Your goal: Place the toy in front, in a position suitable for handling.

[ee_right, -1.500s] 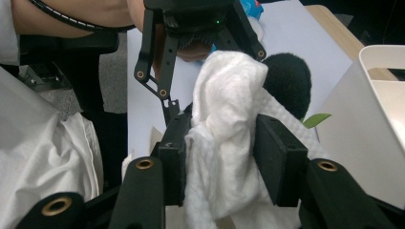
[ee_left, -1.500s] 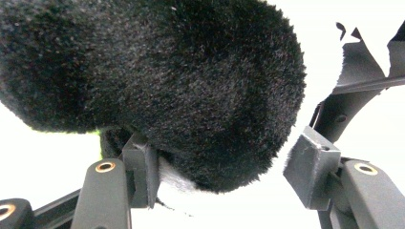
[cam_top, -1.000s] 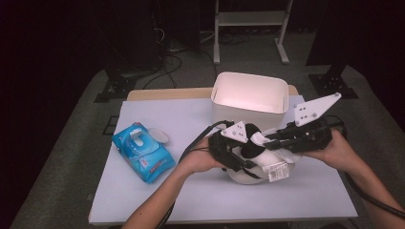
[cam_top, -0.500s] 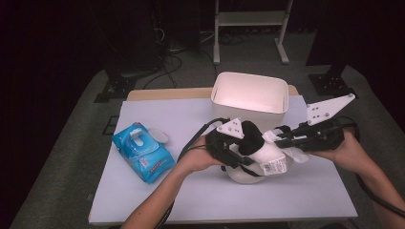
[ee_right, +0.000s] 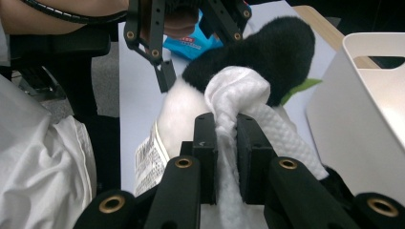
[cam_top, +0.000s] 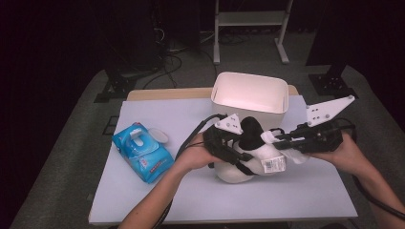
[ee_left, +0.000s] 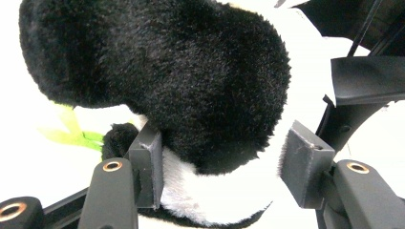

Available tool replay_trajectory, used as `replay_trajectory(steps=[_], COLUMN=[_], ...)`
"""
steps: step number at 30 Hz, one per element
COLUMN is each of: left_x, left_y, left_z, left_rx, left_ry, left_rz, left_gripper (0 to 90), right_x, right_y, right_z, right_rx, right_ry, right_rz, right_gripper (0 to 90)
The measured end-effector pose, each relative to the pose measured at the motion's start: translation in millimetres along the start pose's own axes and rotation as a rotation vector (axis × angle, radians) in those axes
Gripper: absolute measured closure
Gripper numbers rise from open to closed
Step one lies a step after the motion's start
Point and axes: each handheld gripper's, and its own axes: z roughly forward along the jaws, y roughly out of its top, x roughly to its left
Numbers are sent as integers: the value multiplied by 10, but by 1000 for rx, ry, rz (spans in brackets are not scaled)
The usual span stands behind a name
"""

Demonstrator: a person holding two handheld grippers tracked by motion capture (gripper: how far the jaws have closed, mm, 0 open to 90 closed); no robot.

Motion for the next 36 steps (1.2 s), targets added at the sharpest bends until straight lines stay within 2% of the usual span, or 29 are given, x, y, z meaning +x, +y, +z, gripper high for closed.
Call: replay_trajectory(steps=[3, 5, 9, 13, 15, 18, 21, 24, 26, 30, 33, 36], left_x=[-18, -1, 2, -60, -104, -97, -75, -51, -80, -173, -184, -154], left_y=[9, 6, 11, 47, 85, 104, 106, 93, 104, 195, 219, 223], left_z=[36, 5, -18, 63, 125, 162, 149, 136, 175, 270, 317, 308], left_rx=[13, 1, 4, 56, 81, 87, 75, 62, 85, 145, 151, 137], left_ry=[1, 9, 9, -22, -25, -27, -13, -11, -39, -52, -56, -38], left_rz=[9, -1, 4, 41, 57, 53, 43, 24, 40, 96, 101, 86], left_gripper=[410, 410, 413, 413, 413, 414, 414, 414, 414, 413, 412, 413], right_x=[-8, -13, -41, -43, -43, -55, -67, -63, -57, -57, -66, -67], right_y=[20, 22, -53, -88, -71, -49, -93, -180, -223, -188, -146, -164], right_z=[66, 73, 57, 69, 84, 78, 55, 46, 39, 14, -6, -16], right_rx=[-7, -16, -26, -31, -35, -46, -45, -19, -20, -38, -49, -44], right_ry=[12, 8, 14, 27, 17, 2, -10, -7, 3, -6, -19, -32], right_rz=[-5, -2, 20, 32, 24, 27, 41, 54, 61, 54, 50, 52], right_gripper=[794, 795, 795, 795, 795, 795, 795, 794, 795, 795, 794, 793])
